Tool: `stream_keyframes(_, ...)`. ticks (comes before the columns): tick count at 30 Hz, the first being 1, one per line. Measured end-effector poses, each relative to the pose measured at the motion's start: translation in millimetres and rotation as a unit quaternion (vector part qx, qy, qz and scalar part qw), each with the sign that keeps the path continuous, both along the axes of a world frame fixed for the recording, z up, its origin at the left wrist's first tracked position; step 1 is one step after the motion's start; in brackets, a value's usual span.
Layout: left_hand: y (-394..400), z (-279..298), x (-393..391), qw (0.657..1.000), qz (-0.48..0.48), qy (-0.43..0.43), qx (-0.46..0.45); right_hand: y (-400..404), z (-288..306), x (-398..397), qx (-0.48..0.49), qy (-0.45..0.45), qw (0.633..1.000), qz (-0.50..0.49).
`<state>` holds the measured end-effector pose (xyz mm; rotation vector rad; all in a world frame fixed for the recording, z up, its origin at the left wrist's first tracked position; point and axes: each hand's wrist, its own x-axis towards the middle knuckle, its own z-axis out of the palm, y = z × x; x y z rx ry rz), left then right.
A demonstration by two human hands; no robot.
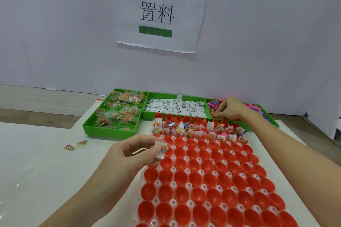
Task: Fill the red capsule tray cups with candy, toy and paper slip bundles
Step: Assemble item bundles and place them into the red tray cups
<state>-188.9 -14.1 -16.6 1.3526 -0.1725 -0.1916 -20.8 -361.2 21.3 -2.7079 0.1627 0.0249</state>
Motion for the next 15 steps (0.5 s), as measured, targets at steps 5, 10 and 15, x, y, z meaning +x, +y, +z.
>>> stream_keyframes(5,1,-1,1,1.000,-0.005,-0.005,0.001,-5,4,-5,0.035,-0.018,0.999,-0.002)
stream_keyframes(10,1,0,2,1.000,-0.002,-0.009,0.003,-13,7,-17,0.097,-0.083,0.992,-0.002)
stream_keyframes(15,2,1,1,1.000,0.000,-0.016,0.005,-3,13,-37,0.181,-0.196,0.963,-0.024)
